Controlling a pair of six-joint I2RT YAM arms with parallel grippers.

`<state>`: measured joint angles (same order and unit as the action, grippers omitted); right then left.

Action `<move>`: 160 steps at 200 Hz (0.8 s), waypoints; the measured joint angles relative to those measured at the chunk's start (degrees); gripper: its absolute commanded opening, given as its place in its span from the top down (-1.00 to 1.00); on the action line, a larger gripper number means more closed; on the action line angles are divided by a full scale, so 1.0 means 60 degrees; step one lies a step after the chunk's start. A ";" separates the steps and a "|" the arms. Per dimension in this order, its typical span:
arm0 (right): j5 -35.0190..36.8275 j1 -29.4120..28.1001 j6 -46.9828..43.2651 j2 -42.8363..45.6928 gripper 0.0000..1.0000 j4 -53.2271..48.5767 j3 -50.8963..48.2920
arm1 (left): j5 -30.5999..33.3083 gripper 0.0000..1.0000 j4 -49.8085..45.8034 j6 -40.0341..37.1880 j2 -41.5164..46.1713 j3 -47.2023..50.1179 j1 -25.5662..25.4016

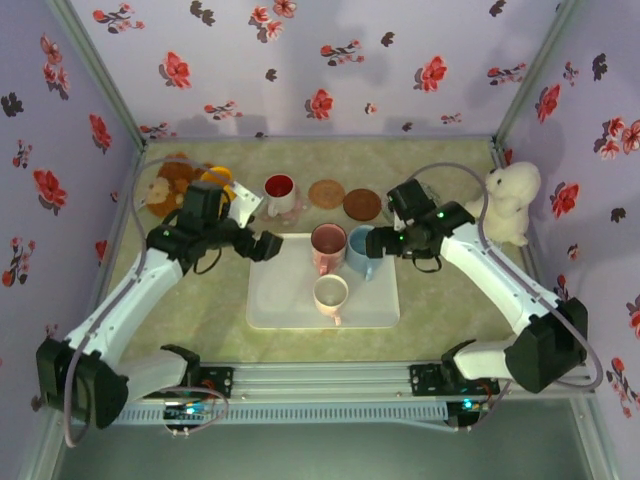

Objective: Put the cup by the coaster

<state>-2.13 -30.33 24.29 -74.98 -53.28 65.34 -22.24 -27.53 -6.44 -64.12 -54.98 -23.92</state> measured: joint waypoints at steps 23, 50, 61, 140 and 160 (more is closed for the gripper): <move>0.0004 -0.0379 0.0401 0.0299 -0.71 0.0131 -0.0688 | -0.0164 -0.99 0.0401 -0.0018 0.0809 0.0838 0.0000; -0.0018 -0.0674 0.0903 0.0459 -0.61 0.0528 -0.1388 | -0.0506 -0.99 0.0637 -0.0299 0.1384 0.1468 0.0000; -0.0036 -0.0754 0.1049 0.0401 -0.56 0.0667 -0.1537 | -0.0703 -0.99 0.0659 -0.0448 0.1494 0.1668 0.0000; -0.0036 -0.1013 0.1461 -0.1399 -0.30 0.1781 -0.1410 | -0.1078 -0.99 0.1512 -0.0980 0.1231 0.2718 0.0000; -0.0036 -0.1013 0.1494 -0.1781 -0.23 0.2033 -0.1311 | -0.1078 -0.99 0.1814 -0.1002 0.1005 0.2758 0.0018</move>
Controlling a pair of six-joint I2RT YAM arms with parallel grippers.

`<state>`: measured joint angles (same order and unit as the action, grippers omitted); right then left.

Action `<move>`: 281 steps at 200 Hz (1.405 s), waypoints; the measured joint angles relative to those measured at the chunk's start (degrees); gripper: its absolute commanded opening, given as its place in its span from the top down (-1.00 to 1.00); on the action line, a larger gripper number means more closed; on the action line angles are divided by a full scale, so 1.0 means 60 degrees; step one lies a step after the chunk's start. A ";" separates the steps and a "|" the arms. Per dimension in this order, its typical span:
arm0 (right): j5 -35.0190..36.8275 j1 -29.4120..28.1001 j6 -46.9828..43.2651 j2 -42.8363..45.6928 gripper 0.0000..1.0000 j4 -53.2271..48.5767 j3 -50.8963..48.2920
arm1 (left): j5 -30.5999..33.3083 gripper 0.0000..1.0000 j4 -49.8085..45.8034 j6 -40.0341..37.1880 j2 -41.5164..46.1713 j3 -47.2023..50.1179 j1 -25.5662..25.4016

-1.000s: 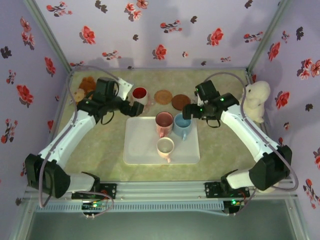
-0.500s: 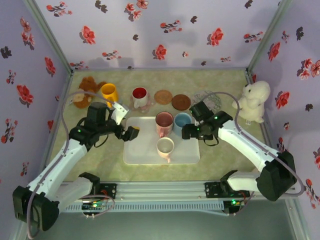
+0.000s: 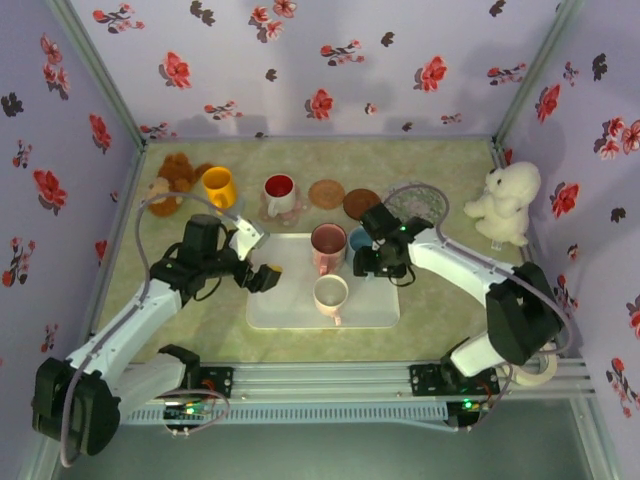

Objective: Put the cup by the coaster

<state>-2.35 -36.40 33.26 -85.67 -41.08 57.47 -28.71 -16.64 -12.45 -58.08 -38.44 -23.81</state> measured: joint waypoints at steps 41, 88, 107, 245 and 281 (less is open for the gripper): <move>0.0000 -0.0007 0.0146 -0.0426 -0.10 0.0463 0.0022 | 0.0004 -0.99 0.0521 -0.0004 -0.0372 0.0004 0.0047; 0.0102 -0.0007 0.0288 -0.0681 0.04 0.0670 0.0025 | 0.0000 -0.99 0.0943 -0.0004 -0.0419 0.0087 0.0164; 0.0160 -0.0007 0.0288 -0.0743 0.11 0.0670 0.0047 | -0.0007 -0.99 0.1009 -0.0007 -0.0437 0.0146 0.0182; 0.0474 -0.0066 -0.0120 -0.1217 0.42 0.0361 0.0426 | -0.0004 -0.99 0.1348 -0.0025 -0.0623 0.0189 0.0295; 0.0557 -0.0066 -0.0386 -0.1224 0.54 0.0178 0.0543 | -0.0004 -0.99 0.1370 -0.0029 -0.0623 0.0244 0.0295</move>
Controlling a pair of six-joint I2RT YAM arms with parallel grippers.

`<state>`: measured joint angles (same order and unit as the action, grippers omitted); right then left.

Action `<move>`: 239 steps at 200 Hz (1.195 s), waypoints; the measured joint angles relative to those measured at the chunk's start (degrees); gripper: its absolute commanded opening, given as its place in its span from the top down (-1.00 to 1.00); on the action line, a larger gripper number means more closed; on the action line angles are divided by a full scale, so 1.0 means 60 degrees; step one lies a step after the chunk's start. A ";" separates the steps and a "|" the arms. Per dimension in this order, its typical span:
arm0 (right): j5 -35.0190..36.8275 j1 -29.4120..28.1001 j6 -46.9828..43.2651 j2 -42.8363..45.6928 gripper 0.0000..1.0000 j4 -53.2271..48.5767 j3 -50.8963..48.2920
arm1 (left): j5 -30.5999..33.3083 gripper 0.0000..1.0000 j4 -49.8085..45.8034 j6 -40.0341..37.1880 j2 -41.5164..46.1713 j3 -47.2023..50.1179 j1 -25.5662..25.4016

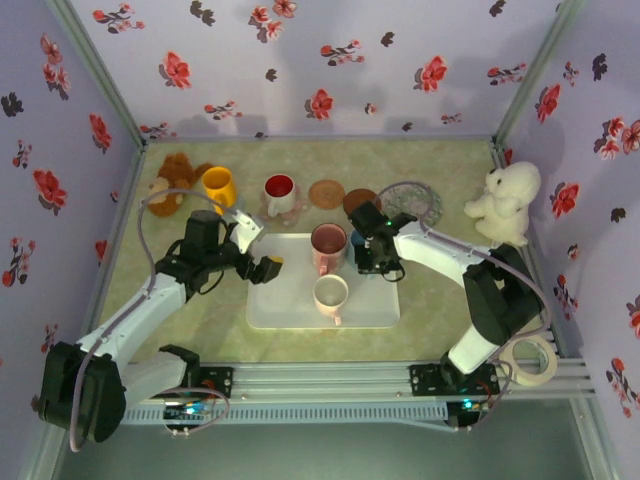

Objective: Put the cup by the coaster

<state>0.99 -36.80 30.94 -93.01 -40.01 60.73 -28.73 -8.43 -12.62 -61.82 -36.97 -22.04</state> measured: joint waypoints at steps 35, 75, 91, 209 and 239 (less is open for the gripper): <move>0.0069 0.0000 -0.0157 0.0000 0.83 -0.0171 0.0106 | 0.0000 -0.99 0.0051 0.0000 0.0000 0.0069 0.0022; 0.0124 0.0000 -0.0211 0.0000 1.00 -0.0266 0.0117 | 0.0000 -0.99 0.0055 0.0004 0.0000 0.0073 0.0036; 0.0164 0.0000 -0.0317 0.0000 1.00 -0.0306 0.0124 | 0.0004 -0.99 0.0051 0.0004 0.0000 0.0073 0.0036; 0.0568 0.0182 -0.0951 0.0954 1.00 -0.1038 0.0823 | 0.0033 -0.99 0.0055 0.0011 0.0000 0.0062 0.0160; 0.0597 0.0357 -0.1100 0.0991 1.00 -0.1045 0.0943 | 0.0036 -0.99 0.0055 0.0015 0.0000 0.0047 0.0160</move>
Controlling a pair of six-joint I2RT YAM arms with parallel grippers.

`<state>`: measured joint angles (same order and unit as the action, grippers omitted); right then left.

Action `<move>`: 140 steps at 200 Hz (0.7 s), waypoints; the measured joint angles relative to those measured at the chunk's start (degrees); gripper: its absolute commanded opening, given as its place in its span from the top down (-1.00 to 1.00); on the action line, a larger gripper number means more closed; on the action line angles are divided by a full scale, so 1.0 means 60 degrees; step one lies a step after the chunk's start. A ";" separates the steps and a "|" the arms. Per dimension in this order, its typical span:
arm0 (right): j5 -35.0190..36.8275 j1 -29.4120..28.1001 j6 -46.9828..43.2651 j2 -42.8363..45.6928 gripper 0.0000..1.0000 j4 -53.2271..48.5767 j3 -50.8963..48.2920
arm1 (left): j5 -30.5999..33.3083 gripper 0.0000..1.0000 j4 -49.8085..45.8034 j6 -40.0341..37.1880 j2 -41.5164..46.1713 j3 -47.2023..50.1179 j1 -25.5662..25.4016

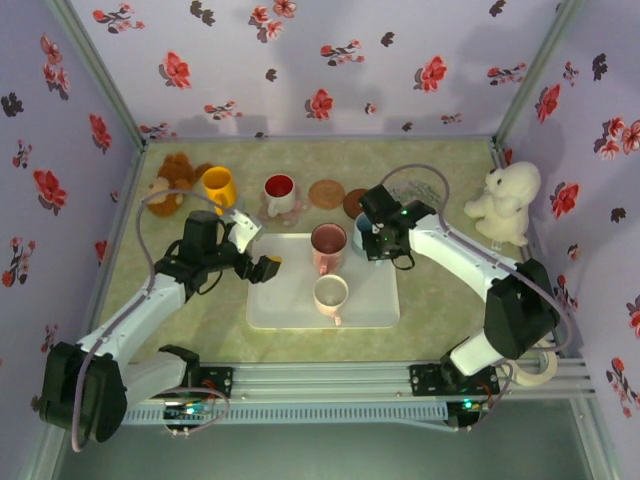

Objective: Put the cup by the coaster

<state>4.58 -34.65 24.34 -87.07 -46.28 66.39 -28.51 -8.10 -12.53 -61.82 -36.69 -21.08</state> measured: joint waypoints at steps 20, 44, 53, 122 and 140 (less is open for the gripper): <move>0.0000 0.0091 -0.0062 0.0000 1.00 -0.0025 0.0000 | 0.0000 -0.99 -0.0004 0.0011 0.0000 0.0000 0.0000; 0.0004 0.0168 -0.0062 0.0000 1.00 -0.0022 0.0036 | 0.0011 -0.99 -0.0007 0.0018 0.0000 -0.0011 0.0000; 0.0025 0.0211 -0.0066 0.0000 1.00 -0.0022 0.0098 | 0.0036 -0.99 -0.0011 0.0015 0.0000 -0.0036 0.0000; 0.0248 0.0612 -0.0787 -0.0535 1.00 0.0379 0.1413 | 0.0142 -0.99 0.0219 0.0062 -0.0324 -0.0368 0.0000; 0.0255 0.0688 -0.1257 -0.0933 1.00 0.0510 0.1792 | 0.0168 -0.99 0.0299 0.0062 -0.0477 -0.0423 0.0000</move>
<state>6.11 -30.52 16.80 -92.66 -43.22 77.14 -27.51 -6.31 -12.16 -64.69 -39.22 -21.08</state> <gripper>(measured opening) 0.209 0.993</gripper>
